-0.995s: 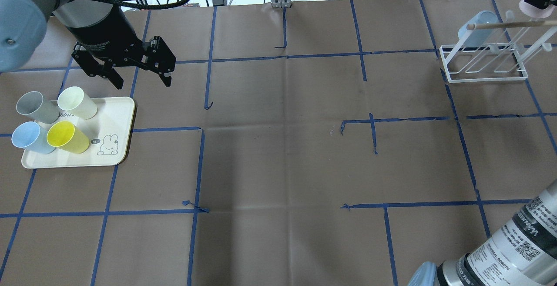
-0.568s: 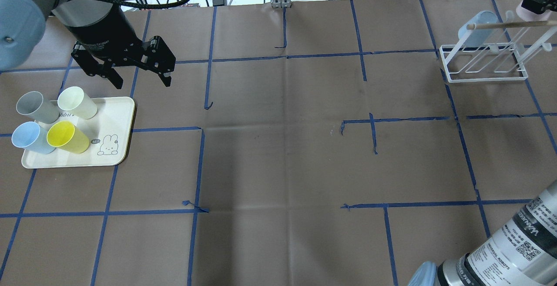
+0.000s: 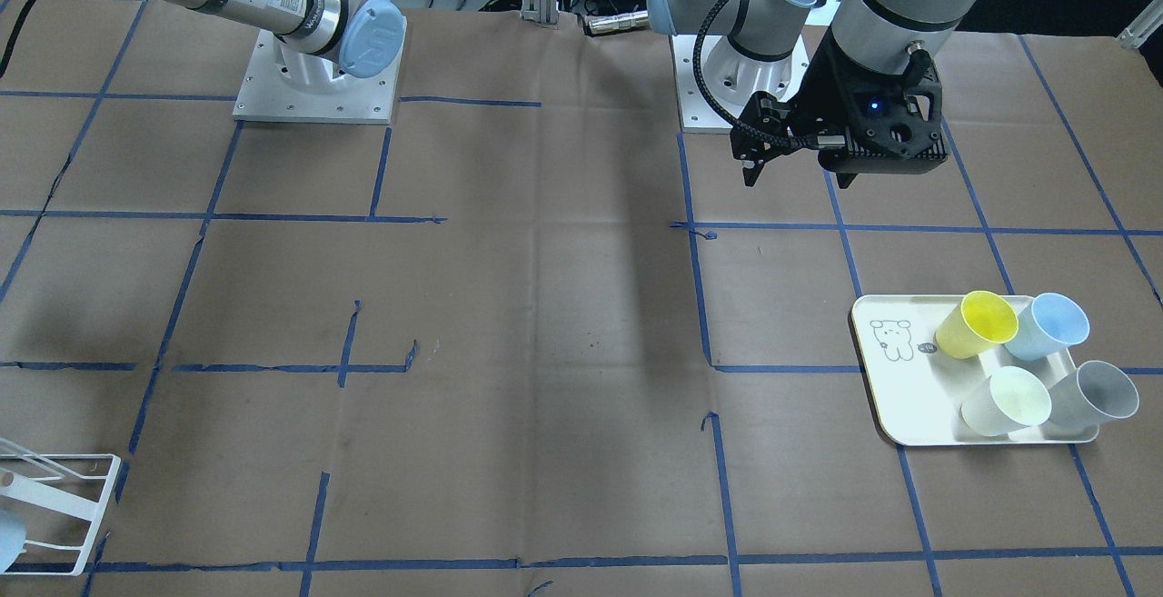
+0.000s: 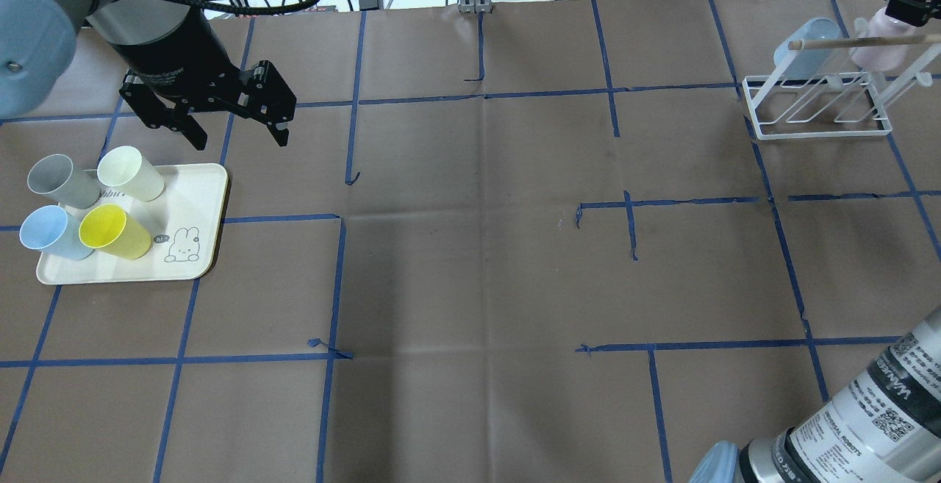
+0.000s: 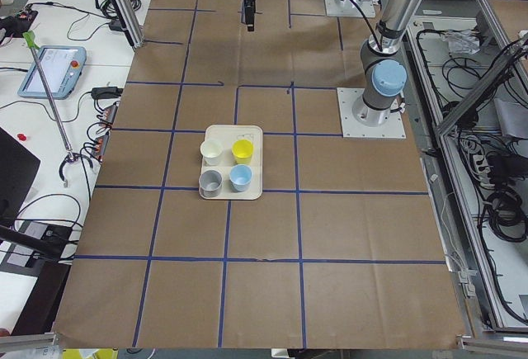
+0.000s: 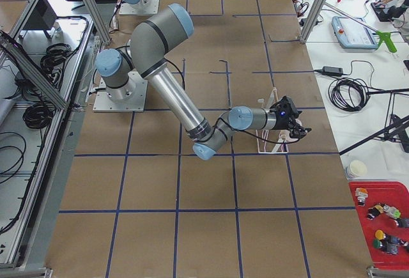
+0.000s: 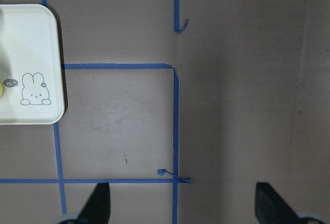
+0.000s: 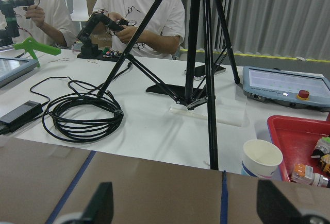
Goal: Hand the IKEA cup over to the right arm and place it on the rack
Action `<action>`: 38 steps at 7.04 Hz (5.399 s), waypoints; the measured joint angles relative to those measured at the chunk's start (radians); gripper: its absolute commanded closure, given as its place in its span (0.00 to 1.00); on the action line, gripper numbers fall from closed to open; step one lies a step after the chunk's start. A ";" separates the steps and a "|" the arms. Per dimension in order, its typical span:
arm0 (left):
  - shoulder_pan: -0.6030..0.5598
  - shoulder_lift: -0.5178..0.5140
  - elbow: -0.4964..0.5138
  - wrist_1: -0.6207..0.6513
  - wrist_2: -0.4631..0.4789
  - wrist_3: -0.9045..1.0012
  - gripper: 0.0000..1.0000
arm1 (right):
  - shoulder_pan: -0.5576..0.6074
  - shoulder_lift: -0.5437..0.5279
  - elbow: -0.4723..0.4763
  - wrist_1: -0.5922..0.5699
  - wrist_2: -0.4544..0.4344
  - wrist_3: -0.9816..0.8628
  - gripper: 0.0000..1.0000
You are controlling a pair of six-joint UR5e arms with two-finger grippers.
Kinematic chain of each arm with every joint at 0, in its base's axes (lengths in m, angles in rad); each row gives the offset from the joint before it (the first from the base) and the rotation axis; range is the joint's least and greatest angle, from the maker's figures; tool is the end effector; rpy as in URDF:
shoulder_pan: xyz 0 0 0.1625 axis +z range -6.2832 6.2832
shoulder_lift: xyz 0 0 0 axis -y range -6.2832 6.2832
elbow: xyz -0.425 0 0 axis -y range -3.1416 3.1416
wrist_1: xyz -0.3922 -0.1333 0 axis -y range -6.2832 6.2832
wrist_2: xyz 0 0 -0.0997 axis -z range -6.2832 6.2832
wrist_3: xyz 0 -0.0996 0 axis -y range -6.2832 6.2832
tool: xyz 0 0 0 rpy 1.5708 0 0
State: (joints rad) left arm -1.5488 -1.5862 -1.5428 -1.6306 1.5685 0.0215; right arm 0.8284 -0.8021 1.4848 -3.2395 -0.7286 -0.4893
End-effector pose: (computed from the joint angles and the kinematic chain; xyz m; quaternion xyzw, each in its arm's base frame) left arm -0.1226 -0.4964 0.4882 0.0003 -0.9997 -0.0236 0.0017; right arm -0.3271 -0.6636 0.2671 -0.0904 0.8219 -0.5606 0.0444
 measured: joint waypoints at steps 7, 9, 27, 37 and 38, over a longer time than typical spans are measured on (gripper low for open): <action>0.000 0.000 -0.011 0.001 -0.001 0.000 0.01 | 0.005 -0.090 -0.016 0.027 -0.001 0.005 0.00; 0.000 0.001 -0.013 0.002 -0.001 0.000 0.01 | 0.006 -0.158 -0.013 0.300 -0.010 -0.002 0.00; -0.001 0.011 -0.021 0.002 -0.005 -0.002 0.01 | 0.819 -0.798 0.011 1.869 -0.770 0.533 0.00; -0.001 0.011 -0.017 0.002 -0.005 -0.002 0.01 | 0.789 -0.923 0.192 1.765 -0.841 0.541 0.00; -0.001 0.011 -0.017 0.002 -0.005 -0.002 0.01 | 0.788 -0.923 0.192 1.765 -0.841 0.542 0.00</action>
State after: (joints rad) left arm -1.5493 -1.5754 -1.5601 -1.6291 1.5631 0.0199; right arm 1.6169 -1.7250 1.6763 -1.4741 -1.5695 0.0524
